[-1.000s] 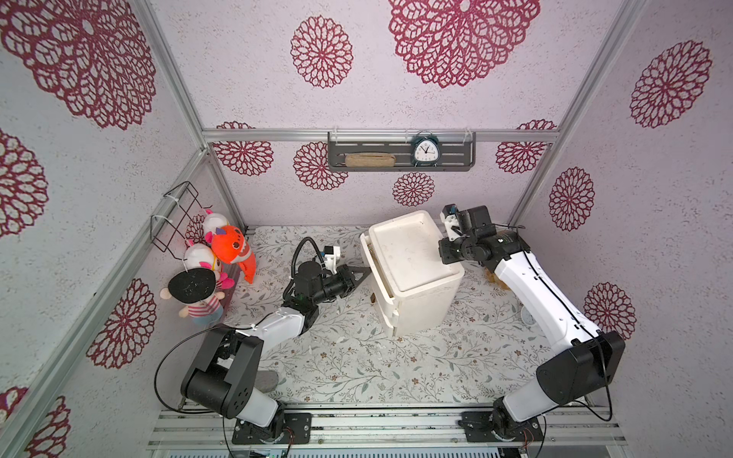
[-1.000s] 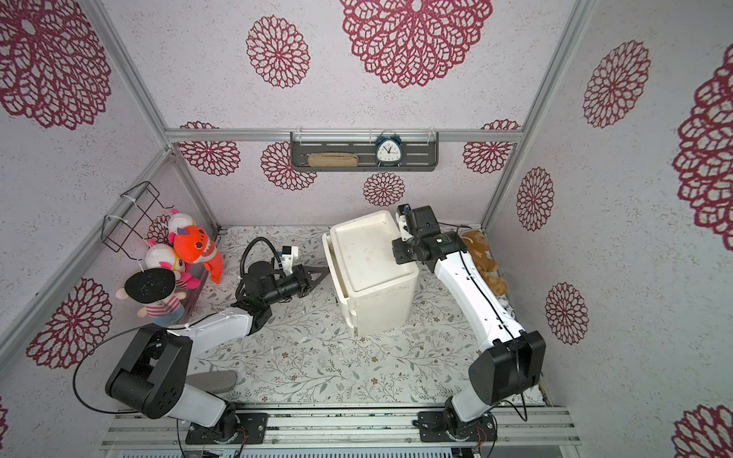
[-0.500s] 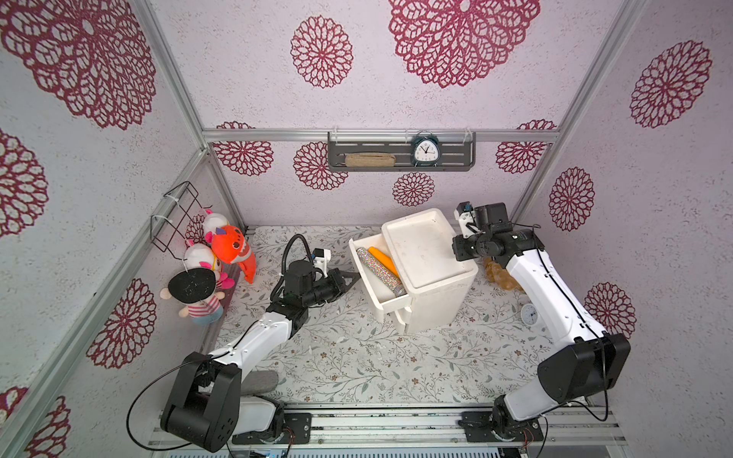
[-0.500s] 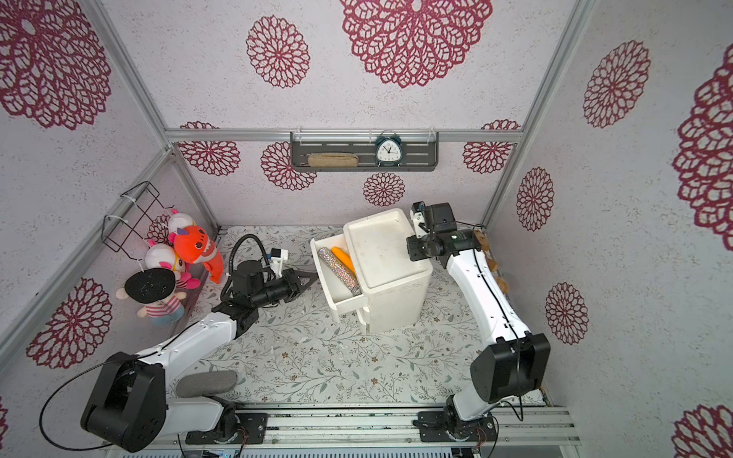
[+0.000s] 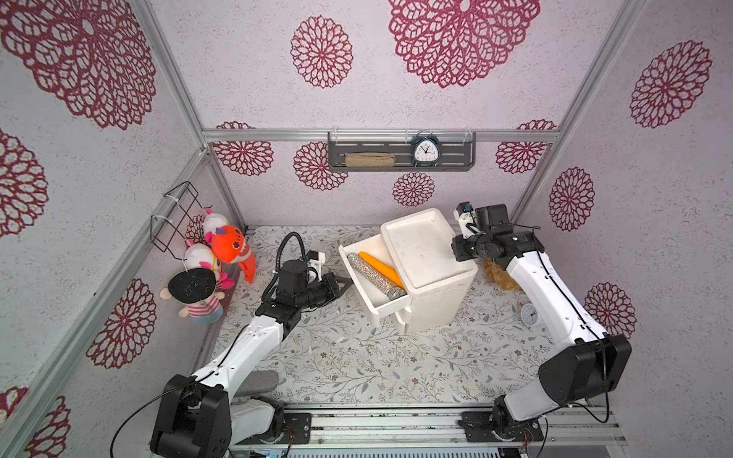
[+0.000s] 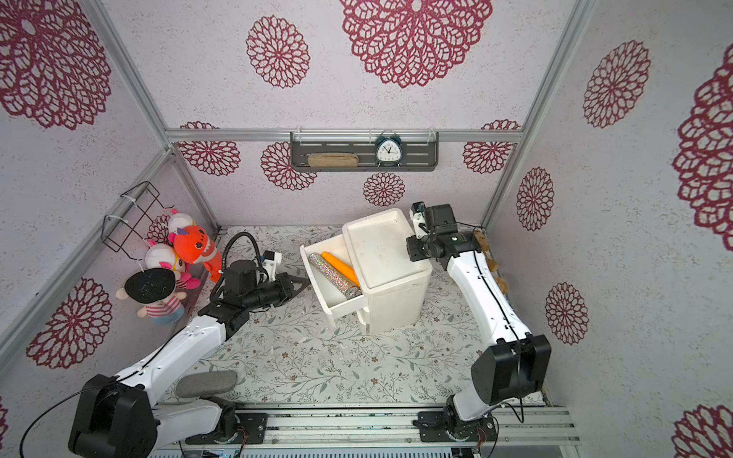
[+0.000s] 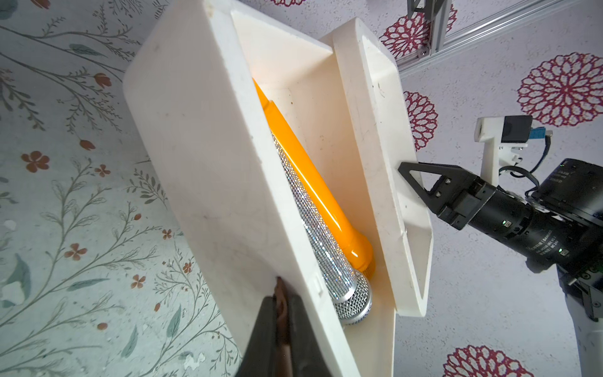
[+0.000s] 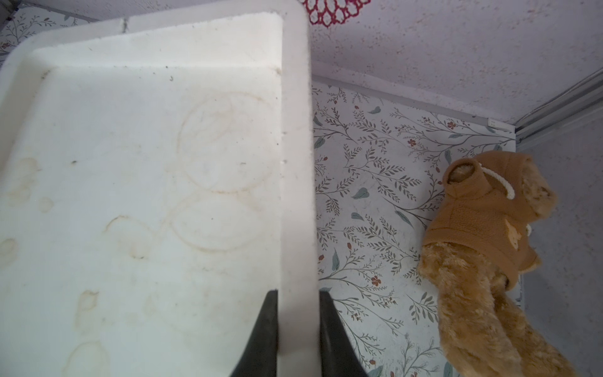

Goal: Take the microphone out of the drawer
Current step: Open the drawer in the storage box, then pick up the microphone from the drawer.

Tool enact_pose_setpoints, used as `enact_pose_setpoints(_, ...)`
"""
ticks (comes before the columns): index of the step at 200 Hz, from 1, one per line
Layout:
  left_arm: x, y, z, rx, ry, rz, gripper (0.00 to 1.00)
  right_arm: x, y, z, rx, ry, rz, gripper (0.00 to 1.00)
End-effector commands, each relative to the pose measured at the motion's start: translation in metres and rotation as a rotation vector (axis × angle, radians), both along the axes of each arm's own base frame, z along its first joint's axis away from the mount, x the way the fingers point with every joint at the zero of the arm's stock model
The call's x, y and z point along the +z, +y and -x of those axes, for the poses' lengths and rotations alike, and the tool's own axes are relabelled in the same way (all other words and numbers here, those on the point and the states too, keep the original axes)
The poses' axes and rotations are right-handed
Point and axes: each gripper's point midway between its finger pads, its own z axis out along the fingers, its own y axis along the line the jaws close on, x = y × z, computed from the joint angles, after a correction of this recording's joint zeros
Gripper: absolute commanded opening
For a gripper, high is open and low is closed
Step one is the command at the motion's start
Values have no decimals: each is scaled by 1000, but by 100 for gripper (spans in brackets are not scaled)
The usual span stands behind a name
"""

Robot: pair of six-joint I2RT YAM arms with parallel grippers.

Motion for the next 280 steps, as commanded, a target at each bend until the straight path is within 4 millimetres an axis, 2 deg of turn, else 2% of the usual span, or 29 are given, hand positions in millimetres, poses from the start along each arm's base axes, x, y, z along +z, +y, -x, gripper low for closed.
enact_pose_setpoints(1,-6,8,2,-1,34,-43,21,59,-31,-17,-118,-218,-2,0)
enact_pose_setpoints(20,-6,8,2,-11,46,-64,37,58,-29,-16,-101,-214,-4,0)
enact_pose_setpoints(34,-2,10,3,-8,47,-78,44,58,-27,-15,-94,-213,-6,0)
enact_pose_setpoints(48,3,15,4,9,48,-110,60,59,-26,-15,-87,-214,-8,0)
enact_pose_setpoints(64,11,22,5,28,53,-163,70,61,-23,-14,-75,-219,-11,0)
enact_pose_setpoints(74,14,26,6,38,64,-196,81,61,-23,-13,-72,-220,-8,0)
enact_pose_setpoints(85,18,28,6,36,74,-223,99,62,-21,-13,-67,-223,-7,0)
enact_pose_setpoints(159,56,28,1,22,117,-308,97,73,3,-8,-35,-271,9,0)
enact_pose_setpoints(171,58,30,0,37,123,-318,97,77,6,-9,-38,-282,14,12)
enact_pose_setpoints(191,57,34,-2,60,129,-336,97,89,16,-7,-13,-307,22,45)
enact_pose_setpoints(201,54,36,-3,67,135,-343,97,97,22,-5,-3,-319,32,65)
enact_pose_setpoints(215,49,39,-4,75,152,-359,97,107,27,-4,3,-336,53,86)
enact_pose_setpoints(227,45,41,-4,83,160,-371,97,113,33,-2,15,-348,66,88)
enact_pose_setpoints(241,43,44,-4,93,158,-380,97,118,48,4,72,-346,56,90)
enact_pose_setpoints(280,40,72,-5,190,170,-395,97,113,118,27,314,-241,-24,87)
